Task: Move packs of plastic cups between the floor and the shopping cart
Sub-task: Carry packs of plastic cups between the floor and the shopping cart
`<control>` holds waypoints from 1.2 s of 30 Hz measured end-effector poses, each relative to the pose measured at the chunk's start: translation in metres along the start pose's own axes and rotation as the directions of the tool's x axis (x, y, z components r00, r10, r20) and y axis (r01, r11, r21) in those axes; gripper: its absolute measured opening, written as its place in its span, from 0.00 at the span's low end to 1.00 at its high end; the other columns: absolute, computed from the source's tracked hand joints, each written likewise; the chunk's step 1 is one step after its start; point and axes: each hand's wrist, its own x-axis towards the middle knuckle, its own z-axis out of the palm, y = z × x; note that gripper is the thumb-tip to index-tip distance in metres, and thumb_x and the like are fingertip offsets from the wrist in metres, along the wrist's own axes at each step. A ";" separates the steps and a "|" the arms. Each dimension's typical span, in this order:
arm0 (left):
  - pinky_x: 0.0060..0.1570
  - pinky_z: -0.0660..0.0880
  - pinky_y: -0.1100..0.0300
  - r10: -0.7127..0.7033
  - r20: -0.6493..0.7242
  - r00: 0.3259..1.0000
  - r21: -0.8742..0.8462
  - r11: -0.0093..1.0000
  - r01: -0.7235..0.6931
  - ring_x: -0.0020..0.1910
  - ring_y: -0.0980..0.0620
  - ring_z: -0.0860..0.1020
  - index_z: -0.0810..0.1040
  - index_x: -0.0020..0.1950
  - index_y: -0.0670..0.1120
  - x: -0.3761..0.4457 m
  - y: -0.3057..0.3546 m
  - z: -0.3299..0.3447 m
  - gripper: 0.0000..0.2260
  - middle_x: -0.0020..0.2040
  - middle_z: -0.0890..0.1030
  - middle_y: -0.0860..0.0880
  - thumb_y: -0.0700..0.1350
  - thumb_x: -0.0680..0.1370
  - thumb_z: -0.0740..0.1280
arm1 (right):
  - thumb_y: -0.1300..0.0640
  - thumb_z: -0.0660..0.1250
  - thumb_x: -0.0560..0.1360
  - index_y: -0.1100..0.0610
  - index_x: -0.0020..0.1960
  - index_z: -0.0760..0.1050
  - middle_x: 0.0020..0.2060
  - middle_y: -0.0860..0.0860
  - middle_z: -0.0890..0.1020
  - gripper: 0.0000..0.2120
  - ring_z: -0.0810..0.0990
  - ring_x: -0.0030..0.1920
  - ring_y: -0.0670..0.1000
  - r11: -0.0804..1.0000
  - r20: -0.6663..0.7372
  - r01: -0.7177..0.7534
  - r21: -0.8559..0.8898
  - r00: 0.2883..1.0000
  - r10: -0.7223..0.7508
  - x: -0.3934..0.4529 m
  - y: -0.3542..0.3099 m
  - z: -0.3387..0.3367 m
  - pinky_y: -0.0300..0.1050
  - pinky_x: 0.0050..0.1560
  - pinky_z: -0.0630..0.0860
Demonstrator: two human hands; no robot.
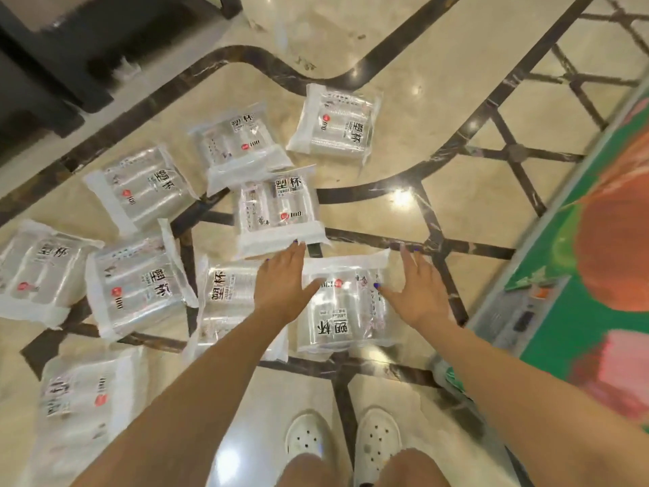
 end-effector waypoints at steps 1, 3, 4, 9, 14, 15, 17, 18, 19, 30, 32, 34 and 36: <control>0.73 0.57 0.49 -0.015 -0.001 1.000 -0.024 1.000 0.015 0.76 0.47 0.60 0.52 0.79 0.48 0.007 -0.006 0.031 0.37 0.79 0.57 0.48 0.66 0.77 0.58 | 0.27 0.56 0.73 0.44 0.79 0.39 0.80 0.50 0.49 0.45 0.52 0.78 0.56 1.000 0.029 -0.012 -0.001 0.999 0.012 0.012 0.007 0.029 0.55 0.77 0.53; 0.73 0.58 0.51 -0.028 0.013 1.000 -0.067 0.997 0.029 0.76 0.48 0.60 0.52 0.79 0.47 0.016 -0.019 0.090 0.39 0.79 0.57 0.48 0.67 0.77 0.59 | 0.27 0.56 0.72 0.44 0.79 0.39 0.80 0.48 0.47 0.46 0.52 0.78 0.56 1.000 0.058 -0.026 -0.011 0.998 0.026 0.035 0.022 0.084 0.55 0.77 0.53; 0.73 0.58 0.52 -0.033 0.039 0.999 -0.088 0.996 0.036 0.76 0.48 0.60 0.51 0.79 0.47 0.018 -0.025 0.118 0.39 0.79 0.56 0.48 0.67 0.76 0.59 | 0.26 0.55 0.71 0.44 0.79 0.38 0.80 0.48 0.47 0.46 0.52 0.78 0.56 0.999 0.069 -0.029 -0.015 0.997 0.030 0.044 0.029 0.107 0.55 0.77 0.52; 0.69 0.66 0.48 -0.136 0.187 0.973 -0.296 0.936 0.187 0.74 0.45 0.63 0.48 0.79 0.46 0.027 -0.050 0.220 0.43 0.78 0.58 0.46 0.67 0.75 0.62 | 0.30 0.61 0.73 0.47 0.80 0.44 0.80 0.49 0.50 0.45 0.53 0.78 0.55 0.973 0.056 -0.182 0.140 0.983 0.175 0.067 0.061 0.190 0.54 0.76 0.54; 0.73 0.61 0.48 -0.242 0.321 0.916 -0.497 0.780 0.380 0.76 0.44 0.58 0.43 0.79 0.44 0.033 -0.046 0.268 0.49 0.79 0.54 0.44 0.64 0.72 0.68 | 0.31 0.69 0.66 0.51 0.75 0.57 0.69 0.54 0.72 0.46 0.70 0.67 0.61 0.877 0.134 -0.369 0.308 0.929 0.344 0.074 0.092 0.231 0.57 0.67 0.69; 0.75 0.57 0.48 -0.250 0.326 0.912 -0.532 0.749 0.396 0.77 0.45 0.55 0.42 0.79 0.44 0.033 -0.044 0.275 0.50 0.79 0.52 0.45 0.63 0.72 0.70 | 0.29 0.68 0.64 0.53 0.72 0.62 0.65 0.54 0.76 0.45 0.74 0.63 0.60 0.844 0.219 -0.406 0.349 0.912 0.348 0.075 0.097 0.236 0.57 0.64 0.71; 0.76 0.54 0.49 -0.250 0.307 0.918 -0.567 0.727 0.388 0.78 0.47 0.51 0.41 0.80 0.44 0.031 -0.043 0.279 0.50 0.80 0.49 0.46 0.59 0.72 0.72 | 0.33 0.71 0.65 0.56 0.67 0.67 0.62 0.55 0.78 0.40 0.77 0.60 0.58 0.767 0.319 -0.454 0.454 0.886 0.336 0.076 0.106 0.244 0.56 0.62 0.73; 0.75 0.54 0.49 -0.239 0.302 0.923 -0.571 0.730 0.375 0.78 0.47 0.51 0.41 0.80 0.45 0.029 -0.044 0.277 0.49 0.80 0.48 0.47 0.57 0.73 0.72 | 0.39 0.74 0.68 0.58 0.68 0.66 0.63 0.56 0.76 0.37 0.76 0.60 0.57 0.734 0.339 -0.465 0.495 0.881 0.329 0.074 0.108 0.242 0.56 0.63 0.73; 0.75 0.55 0.49 -0.218 0.296 0.930 -0.575 0.737 0.356 0.78 0.48 0.51 0.41 0.80 0.46 0.026 -0.045 0.273 0.48 0.80 0.47 0.49 0.56 0.74 0.71 | 0.45 0.75 0.71 0.59 0.70 0.64 0.65 0.56 0.75 0.36 0.75 0.62 0.57 0.707 0.353 -0.476 0.522 0.876 0.329 0.070 0.106 0.236 0.53 0.64 0.71; 0.74 0.60 0.47 -0.214 0.190 0.958 -0.619 0.732 0.286 0.77 0.46 0.59 0.42 0.80 0.50 -0.022 -0.024 0.064 0.46 0.80 0.53 0.49 0.55 0.74 0.72 | 0.53 0.71 0.76 0.54 0.69 0.64 0.49 0.41 0.74 0.26 0.77 0.46 0.43 0.595 0.203 -0.310 0.742 0.949 0.241 -0.014 0.030 0.048 0.37 0.42 0.71; 0.72 0.62 0.46 -0.227 0.156 0.961 -0.628 0.729 0.274 0.75 0.45 0.62 0.43 0.80 0.51 -0.032 -0.019 0.003 0.46 0.80 0.54 0.49 0.56 0.73 0.72 | 0.52 0.71 0.75 0.54 0.68 0.64 0.48 0.38 0.74 0.26 0.75 0.45 0.38 0.595 0.154 -0.251 0.764 0.966 0.209 -0.028 0.006 -0.006 0.33 0.40 0.69; 0.72 0.63 0.46 -0.237 0.110 0.965 -0.643 0.724 0.251 0.74 0.46 0.63 0.45 0.80 0.52 -0.045 -0.012 -0.059 0.46 0.79 0.56 0.50 0.56 0.73 0.72 | 0.51 0.72 0.75 0.55 0.69 0.65 0.54 0.44 0.77 0.27 0.77 0.47 0.42 0.583 0.114 -0.202 0.787 0.976 0.185 -0.043 -0.018 -0.061 0.36 0.42 0.70; 0.71 0.64 0.46 -0.229 0.039 0.973 -0.664 0.721 0.196 0.74 0.47 0.65 0.47 0.80 0.52 -0.061 -0.004 -0.124 0.45 0.78 0.59 0.50 0.55 0.73 0.73 | 0.50 0.72 0.74 0.55 0.69 0.65 0.59 0.49 0.76 0.28 0.77 0.50 0.48 0.585 0.055 -0.143 0.798 0.985 0.166 -0.061 -0.042 -0.118 0.42 0.45 0.70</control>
